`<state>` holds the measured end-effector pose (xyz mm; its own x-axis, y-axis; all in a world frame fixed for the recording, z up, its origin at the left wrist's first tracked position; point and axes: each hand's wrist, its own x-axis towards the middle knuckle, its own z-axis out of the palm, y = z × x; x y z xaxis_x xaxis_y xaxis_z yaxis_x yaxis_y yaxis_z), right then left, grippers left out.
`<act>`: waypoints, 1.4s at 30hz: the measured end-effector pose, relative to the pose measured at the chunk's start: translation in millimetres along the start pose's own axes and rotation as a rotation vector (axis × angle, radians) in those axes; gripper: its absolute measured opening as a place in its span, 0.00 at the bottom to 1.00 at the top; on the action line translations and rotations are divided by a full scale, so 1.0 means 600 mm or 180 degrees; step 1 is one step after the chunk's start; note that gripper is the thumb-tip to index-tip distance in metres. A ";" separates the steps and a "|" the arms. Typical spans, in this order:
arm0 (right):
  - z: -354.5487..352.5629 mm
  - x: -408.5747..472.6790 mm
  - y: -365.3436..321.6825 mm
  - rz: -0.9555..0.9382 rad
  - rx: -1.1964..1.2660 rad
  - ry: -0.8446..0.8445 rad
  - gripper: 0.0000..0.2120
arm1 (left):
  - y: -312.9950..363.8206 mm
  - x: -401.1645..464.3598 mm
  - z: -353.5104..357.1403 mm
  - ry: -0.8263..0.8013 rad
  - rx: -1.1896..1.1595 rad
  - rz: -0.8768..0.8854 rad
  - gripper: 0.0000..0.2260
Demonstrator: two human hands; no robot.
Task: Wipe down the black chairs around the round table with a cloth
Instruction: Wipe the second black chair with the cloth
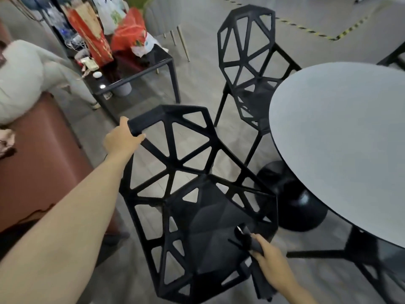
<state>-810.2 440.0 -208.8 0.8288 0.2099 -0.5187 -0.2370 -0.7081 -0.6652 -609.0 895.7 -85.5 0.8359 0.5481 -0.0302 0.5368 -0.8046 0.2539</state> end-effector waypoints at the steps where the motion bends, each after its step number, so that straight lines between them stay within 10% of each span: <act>1: 0.004 -0.004 -0.013 0.0032 0.0031 -0.0044 0.25 | 0.004 0.002 -0.001 0.0035 -0.0025 -0.0061 0.24; 13: 0.063 -0.014 -0.021 0.0497 0.0113 -0.0044 0.32 | 0.034 0.108 -0.026 -0.0950 -0.0407 0.0969 0.09; 22: 0.090 -0.028 -0.069 0.0371 0.0188 0.0007 0.31 | 0.006 0.115 -0.052 -0.2905 -0.2094 -0.0245 0.44; 25: 0.076 -0.031 -0.102 0.0291 0.0007 0.0010 0.26 | -0.035 0.106 -0.050 -0.2616 -0.2192 -0.0589 0.32; 42: -0.021 -0.038 -0.197 -0.0087 -0.0301 0.0088 0.17 | -0.325 -0.011 -0.102 -0.0970 -0.2789 -0.2280 0.33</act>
<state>-794.9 510.6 -111.4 0.8482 0.2123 -0.4852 -0.1662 -0.7632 -0.6244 -726.3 1062.7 -75.4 0.4316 0.6390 -0.6367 0.7328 0.1632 0.6606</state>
